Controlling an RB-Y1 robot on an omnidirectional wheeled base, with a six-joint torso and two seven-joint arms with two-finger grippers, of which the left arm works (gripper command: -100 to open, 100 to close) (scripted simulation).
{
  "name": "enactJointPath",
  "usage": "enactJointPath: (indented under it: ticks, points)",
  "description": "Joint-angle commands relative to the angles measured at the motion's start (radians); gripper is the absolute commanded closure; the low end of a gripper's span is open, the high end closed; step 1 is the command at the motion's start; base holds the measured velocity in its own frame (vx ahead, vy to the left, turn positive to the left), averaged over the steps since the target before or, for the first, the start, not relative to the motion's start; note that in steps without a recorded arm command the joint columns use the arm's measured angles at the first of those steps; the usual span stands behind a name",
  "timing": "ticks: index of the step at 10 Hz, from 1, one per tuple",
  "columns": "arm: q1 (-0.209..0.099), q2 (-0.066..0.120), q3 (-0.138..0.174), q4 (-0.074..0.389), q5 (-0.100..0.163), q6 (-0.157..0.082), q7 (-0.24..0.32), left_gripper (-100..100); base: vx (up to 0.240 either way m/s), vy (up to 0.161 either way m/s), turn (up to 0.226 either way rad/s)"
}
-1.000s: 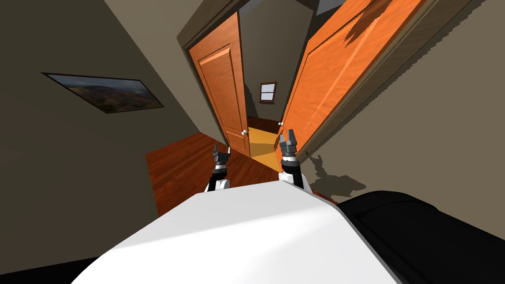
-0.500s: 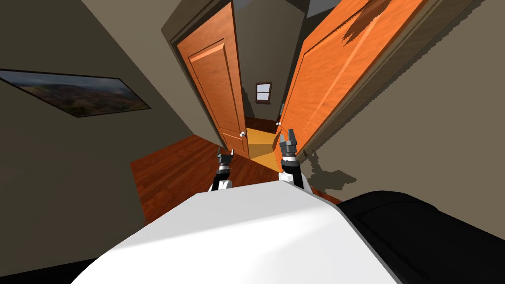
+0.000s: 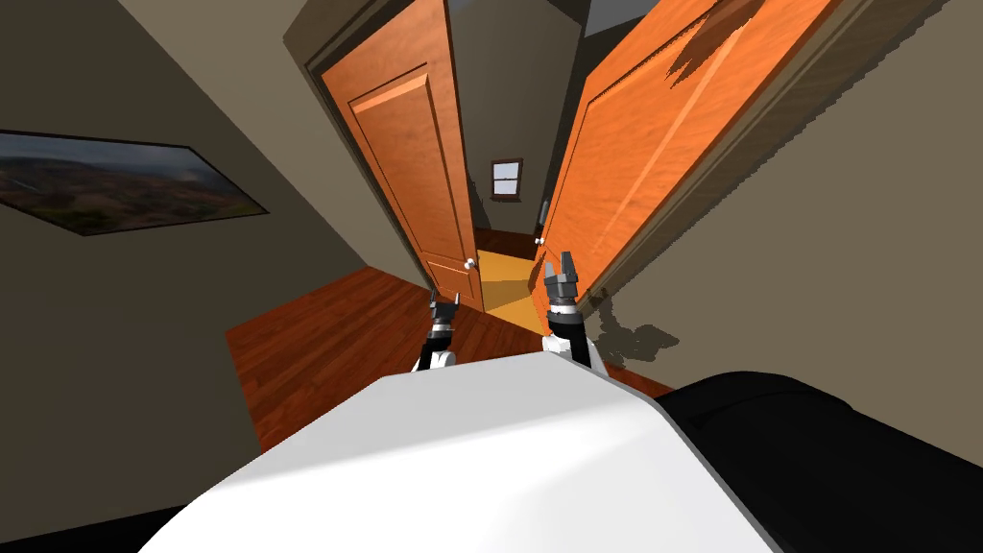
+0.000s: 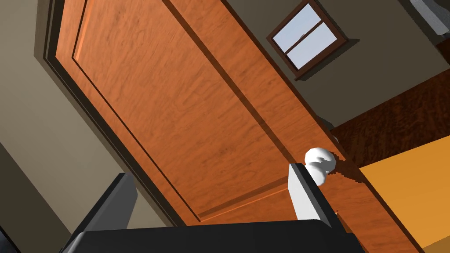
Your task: Push the door open
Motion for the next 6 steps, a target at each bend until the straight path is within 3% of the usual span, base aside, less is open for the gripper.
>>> enactJointPath:
  ticks: [1, 6]
  points:
    - [-0.017, 0.001, -0.011, 0.041, 0.017, -0.013, 0.024, -100, 0.085, 0.057, -0.088]
    - [-0.050, 0.002, -0.047, 0.140, 0.068, -0.042, 0.090, -100, 0.079, 0.067, -0.109]
